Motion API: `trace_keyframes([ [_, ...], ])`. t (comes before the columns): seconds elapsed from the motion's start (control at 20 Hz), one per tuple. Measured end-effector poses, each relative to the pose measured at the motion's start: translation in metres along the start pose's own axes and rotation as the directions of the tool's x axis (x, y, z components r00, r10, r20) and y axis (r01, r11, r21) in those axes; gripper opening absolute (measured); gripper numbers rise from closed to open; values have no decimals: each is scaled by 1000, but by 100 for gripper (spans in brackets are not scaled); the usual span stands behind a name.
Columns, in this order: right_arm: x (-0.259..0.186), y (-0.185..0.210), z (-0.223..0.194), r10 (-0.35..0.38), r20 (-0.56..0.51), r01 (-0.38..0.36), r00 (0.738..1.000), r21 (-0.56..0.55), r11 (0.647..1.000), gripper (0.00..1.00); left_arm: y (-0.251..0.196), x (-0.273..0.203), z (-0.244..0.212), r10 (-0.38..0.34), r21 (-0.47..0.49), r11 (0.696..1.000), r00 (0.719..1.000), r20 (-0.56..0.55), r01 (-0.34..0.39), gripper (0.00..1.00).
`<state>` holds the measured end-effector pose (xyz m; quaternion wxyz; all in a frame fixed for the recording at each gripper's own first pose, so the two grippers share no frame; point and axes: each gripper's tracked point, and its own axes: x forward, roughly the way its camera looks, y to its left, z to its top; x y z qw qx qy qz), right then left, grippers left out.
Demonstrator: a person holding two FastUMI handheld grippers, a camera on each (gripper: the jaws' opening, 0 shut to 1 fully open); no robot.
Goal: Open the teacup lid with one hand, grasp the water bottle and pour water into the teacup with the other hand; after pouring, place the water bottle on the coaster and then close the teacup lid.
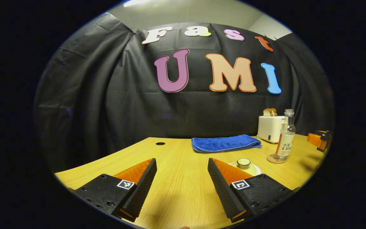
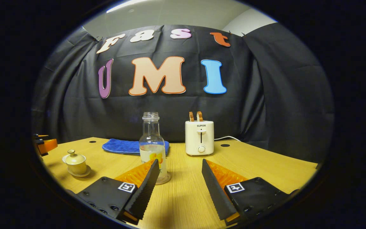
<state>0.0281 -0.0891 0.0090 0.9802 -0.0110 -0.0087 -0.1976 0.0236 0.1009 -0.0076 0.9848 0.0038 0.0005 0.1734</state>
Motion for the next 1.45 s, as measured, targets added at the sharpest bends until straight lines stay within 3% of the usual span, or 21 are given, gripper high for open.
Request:
trace_keyframes([
  [0.2,1,-14,0,-65,3,65,998,-3,998,84,6,-2,-1,33,0,999,999,0,-33,94],
  [0.3,3,-22,-13,-98,5,98,995,-4,995,92,10,-1,-2,53,0,999,999,-1,-53,94],
  [0.5,2,-27,-12,-122,7,123,992,-4,992,88,19,-4,-1,97,1,995,995,2,-97,95],
  [1.45,3,-26,-13,-119,7,119,993,-3,993,88,20,-3,-4,113,-1,994,994,3,-113,95],
])
